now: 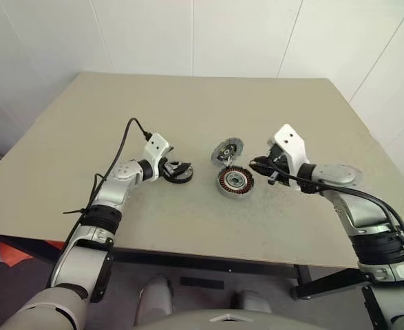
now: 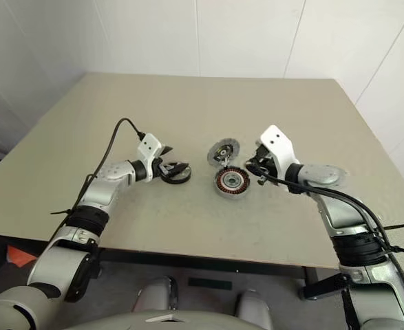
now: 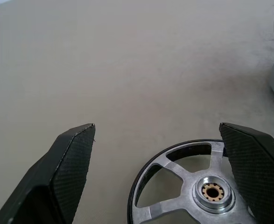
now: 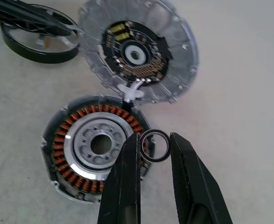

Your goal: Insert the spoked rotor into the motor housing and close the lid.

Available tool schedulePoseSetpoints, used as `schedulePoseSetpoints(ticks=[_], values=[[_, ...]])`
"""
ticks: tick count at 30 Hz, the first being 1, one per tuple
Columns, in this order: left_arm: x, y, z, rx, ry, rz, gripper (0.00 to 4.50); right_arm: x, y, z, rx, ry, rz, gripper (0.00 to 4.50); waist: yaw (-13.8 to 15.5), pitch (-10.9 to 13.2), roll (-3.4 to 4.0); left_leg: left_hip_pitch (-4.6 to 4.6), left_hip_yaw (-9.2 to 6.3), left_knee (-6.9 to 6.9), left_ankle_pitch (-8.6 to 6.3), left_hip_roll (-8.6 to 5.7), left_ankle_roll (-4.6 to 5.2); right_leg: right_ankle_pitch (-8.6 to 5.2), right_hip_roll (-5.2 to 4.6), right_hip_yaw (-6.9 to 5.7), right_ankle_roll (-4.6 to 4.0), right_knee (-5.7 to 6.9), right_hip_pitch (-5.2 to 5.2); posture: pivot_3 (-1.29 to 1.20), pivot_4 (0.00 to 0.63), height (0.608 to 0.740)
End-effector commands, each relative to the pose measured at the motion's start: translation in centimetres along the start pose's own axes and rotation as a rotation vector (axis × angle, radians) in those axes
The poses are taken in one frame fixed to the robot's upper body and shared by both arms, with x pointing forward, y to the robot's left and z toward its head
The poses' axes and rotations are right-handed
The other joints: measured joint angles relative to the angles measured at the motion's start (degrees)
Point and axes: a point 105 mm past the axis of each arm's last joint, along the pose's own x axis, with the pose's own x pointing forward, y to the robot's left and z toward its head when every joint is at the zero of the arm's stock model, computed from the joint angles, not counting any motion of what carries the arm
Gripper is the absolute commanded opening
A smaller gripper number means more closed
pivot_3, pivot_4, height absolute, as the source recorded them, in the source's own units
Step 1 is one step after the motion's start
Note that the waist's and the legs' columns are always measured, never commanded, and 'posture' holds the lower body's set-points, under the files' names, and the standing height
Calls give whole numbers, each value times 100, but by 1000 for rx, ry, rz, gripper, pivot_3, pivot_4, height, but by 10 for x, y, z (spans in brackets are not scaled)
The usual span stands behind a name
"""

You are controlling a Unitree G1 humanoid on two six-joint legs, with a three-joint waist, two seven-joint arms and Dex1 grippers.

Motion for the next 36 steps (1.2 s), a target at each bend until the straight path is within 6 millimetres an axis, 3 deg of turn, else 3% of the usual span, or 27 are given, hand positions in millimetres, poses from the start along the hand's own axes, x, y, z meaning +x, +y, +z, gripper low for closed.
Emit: schedulePoseSetpoints(ticks=[1,20,36], values=[[-2,7,17,41,-46,22,4500,8,10,16,-50,-28,44,631,0,0,0,0,0,0,0,0,0,0,0,0,0,0,0,0,0,740],[-7,11,16,47,-43,45,4500,23,25,-4,-17,17,88,631,9,0,0,11,-3,0,8,0,-15,1,0,2,0,7,8,0,0,740],[-7,12,15,47,-41,53,4500,23,19,-15,-2,40,55,631,8,0,0,12,-3,1,9,0,-15,1,0,1,0,8,8,0,0,740]])
